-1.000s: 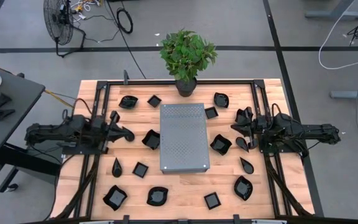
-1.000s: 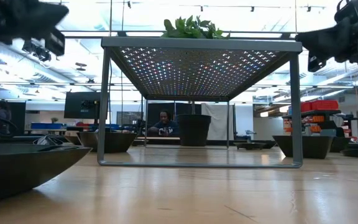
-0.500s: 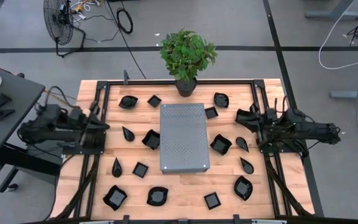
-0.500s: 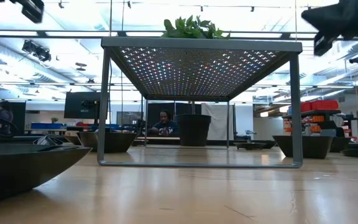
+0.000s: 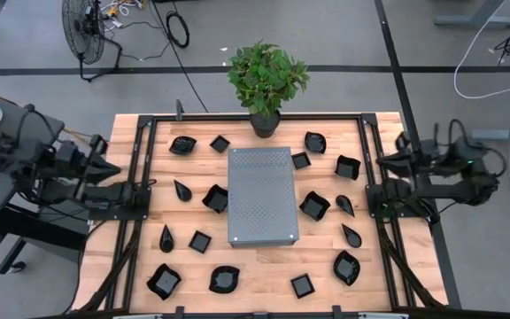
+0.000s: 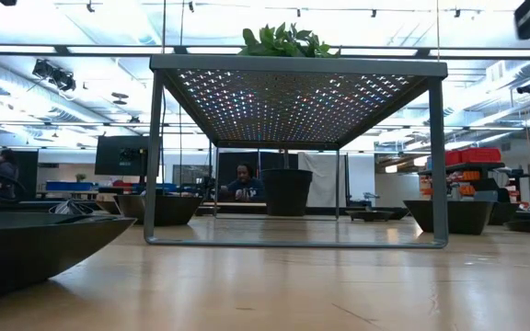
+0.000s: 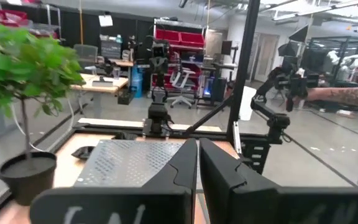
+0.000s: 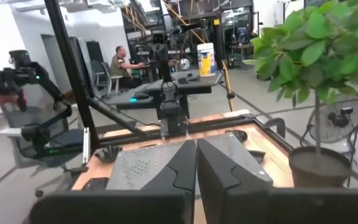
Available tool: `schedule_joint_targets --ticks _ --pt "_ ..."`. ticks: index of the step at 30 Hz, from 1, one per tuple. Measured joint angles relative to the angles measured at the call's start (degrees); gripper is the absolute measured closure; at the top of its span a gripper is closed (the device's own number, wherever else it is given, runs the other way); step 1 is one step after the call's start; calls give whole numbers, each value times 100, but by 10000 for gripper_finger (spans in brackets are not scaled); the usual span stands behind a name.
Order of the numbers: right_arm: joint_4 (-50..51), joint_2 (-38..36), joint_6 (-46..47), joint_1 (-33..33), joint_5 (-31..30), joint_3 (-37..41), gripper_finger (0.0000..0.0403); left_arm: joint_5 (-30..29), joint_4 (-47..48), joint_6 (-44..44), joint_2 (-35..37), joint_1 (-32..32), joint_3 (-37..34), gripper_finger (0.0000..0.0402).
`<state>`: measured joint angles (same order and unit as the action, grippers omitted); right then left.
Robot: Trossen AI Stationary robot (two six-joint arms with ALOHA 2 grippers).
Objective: Pick & Place Mini shaped plates
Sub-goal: Put the black bowl on the shelf
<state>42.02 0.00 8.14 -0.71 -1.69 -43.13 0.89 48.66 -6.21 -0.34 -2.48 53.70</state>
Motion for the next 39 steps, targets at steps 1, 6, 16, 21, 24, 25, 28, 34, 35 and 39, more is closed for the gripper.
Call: schedule_joint_targets --ticks 1,6,16,21,24,25,28,34,35,39 --pt "229 -1 21 0 0 -180 383 -42 97 47 0 2 91 378" --pt "1171 -1 42 0 0 -916 383 -92 552 69 0 2 469 378" --pt "2249 2 18 4 -218 -1810 383 -217 1487 60 -2 0 1247 379" --pt "2681 2 25 4 -238 -2029 383 -324 1959 69 -2 2 1757 379" --pt "2929 2 26 4 -238 -2109 383 -328 2282 113 -2 2 2116 379" --pt "2997 2 22 4 -238 -2129 383 -328 2418 123 -2 1 2242 379" --pt "3248 2 42 4 -238 -2212 383 -354 2724 125 -2 2 2595 379" --pt "3482 2 40 4 -240 -2372 383 -431 3215 153 -2 2 3160 379" --pt "3531 2 42 4 -238 -2393 383 -448 3263 152 -2 2 3227 379" --pt "3549 2 40 4 -238 -2447 383 -477 3446 152 -2 0 3340 379"
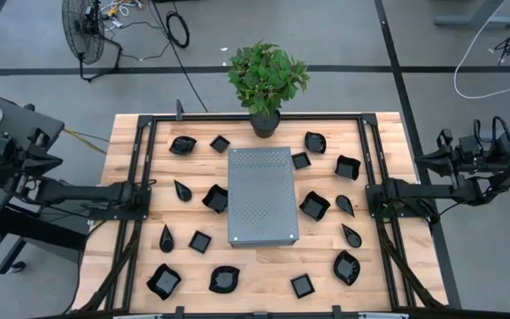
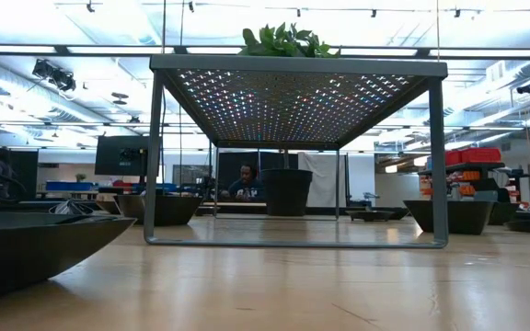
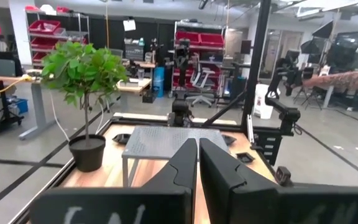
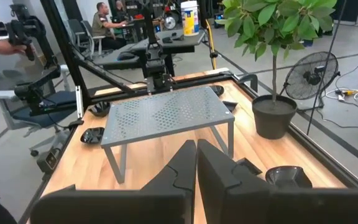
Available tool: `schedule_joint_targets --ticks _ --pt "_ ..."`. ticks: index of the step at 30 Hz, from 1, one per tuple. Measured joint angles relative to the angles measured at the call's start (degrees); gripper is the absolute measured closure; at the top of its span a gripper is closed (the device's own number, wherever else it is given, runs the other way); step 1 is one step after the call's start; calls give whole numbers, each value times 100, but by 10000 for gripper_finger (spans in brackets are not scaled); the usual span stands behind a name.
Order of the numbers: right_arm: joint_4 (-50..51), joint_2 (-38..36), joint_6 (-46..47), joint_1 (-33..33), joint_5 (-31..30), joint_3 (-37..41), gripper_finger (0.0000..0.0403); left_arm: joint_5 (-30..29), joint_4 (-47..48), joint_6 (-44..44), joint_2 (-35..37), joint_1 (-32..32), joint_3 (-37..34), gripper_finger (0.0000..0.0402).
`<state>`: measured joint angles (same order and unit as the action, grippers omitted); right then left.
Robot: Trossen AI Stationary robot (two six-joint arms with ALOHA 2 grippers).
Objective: Pick & Place Mini shaped plates
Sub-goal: Put the black bowl on the shelf
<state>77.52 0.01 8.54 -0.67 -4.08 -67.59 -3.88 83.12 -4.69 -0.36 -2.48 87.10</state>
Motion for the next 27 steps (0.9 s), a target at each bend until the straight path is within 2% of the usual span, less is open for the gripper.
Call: schedule_joint_targets --ticks 27 --pt "-173 0 -48 0 0 11 383 2 -9 -62 0 2 1 378"
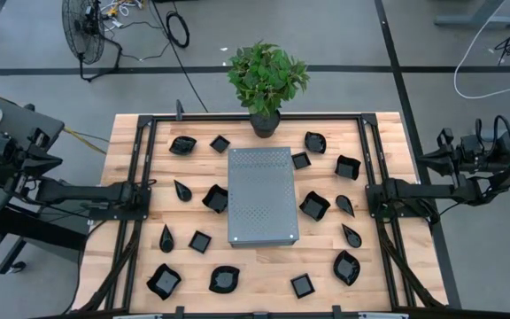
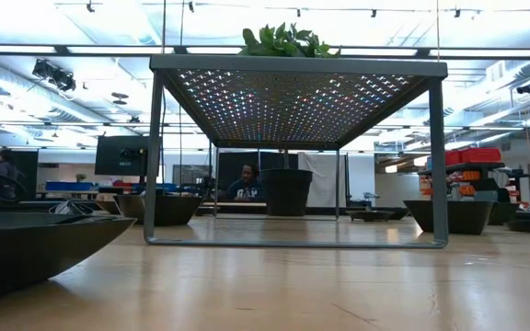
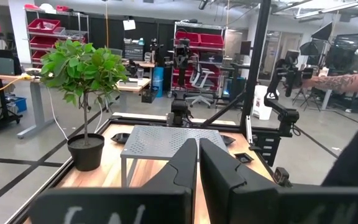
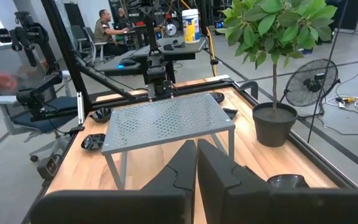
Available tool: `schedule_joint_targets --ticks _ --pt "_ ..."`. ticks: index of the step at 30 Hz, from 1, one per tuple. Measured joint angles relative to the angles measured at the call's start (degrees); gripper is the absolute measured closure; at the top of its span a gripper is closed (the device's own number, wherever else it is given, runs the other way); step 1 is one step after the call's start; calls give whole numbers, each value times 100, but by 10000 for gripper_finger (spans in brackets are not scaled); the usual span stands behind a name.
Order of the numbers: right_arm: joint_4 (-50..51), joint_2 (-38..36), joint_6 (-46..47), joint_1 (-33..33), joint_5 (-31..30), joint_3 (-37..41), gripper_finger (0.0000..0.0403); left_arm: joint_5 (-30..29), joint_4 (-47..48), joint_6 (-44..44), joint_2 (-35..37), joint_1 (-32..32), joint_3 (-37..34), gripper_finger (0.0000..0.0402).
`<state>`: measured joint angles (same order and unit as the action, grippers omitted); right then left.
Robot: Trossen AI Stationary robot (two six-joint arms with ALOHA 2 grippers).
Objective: Pick & Place Mini shaped plates
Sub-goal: Put the black bowl on the shelf
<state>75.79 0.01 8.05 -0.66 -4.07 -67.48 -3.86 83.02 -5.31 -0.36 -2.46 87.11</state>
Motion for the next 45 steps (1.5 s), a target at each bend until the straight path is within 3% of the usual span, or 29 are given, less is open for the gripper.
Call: schedule_joint_targets --ticks 25,38,45 --pt "-122 0 -153 1 2 0 383 2 -3 3 0 0 0 378" --pt "-128 53 -662 1 0 25 383 2 -4 2 0 -1 0 378" --pt "-264 95 -704 2 0 339 383 2 -5 2 0 0 0 378"
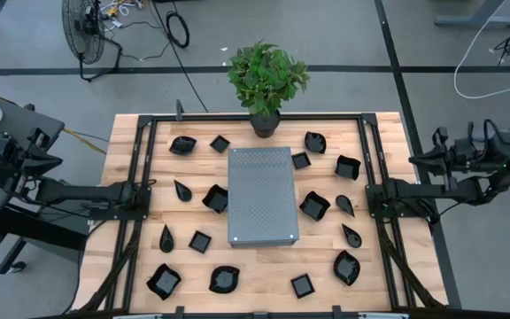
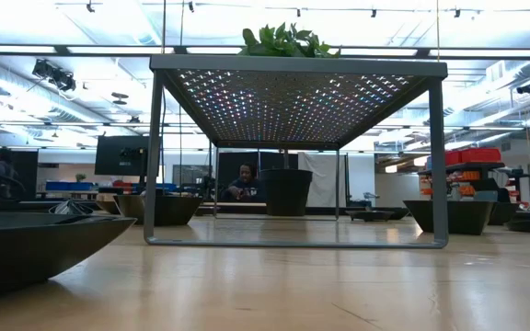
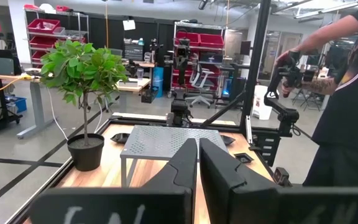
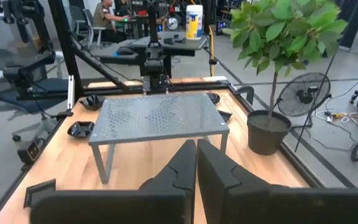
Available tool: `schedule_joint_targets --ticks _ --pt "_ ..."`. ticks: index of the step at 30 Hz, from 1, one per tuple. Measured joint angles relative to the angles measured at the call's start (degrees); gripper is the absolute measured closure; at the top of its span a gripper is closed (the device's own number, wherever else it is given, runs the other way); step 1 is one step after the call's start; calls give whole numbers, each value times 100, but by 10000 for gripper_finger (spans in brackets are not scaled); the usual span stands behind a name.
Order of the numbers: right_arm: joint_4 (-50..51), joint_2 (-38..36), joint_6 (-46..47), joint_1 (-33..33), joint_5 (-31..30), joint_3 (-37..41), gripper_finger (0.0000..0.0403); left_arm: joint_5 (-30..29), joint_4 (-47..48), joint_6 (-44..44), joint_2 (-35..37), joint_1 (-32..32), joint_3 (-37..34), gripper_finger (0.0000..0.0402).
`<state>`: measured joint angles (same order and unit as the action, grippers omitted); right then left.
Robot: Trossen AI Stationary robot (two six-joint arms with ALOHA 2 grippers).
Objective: Pick & Place Mini shaped plates
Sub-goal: Put the black bowl on the shelf
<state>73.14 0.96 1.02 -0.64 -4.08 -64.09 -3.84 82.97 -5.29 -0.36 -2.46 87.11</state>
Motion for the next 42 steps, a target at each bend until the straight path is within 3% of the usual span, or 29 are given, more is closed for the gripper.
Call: schedule_joint_targets --ticks 20,35,42 --pt "-24 607 -155 0 1 264 383 0 1 -3 0 -1 -2 378" --pt "-25 1790 -752 0 219 257 383 0 2 0 0 -1 -2 378" --pt "-30 2344 -924 0 219 -108 383 0 1 1 0 -2 -2 378"
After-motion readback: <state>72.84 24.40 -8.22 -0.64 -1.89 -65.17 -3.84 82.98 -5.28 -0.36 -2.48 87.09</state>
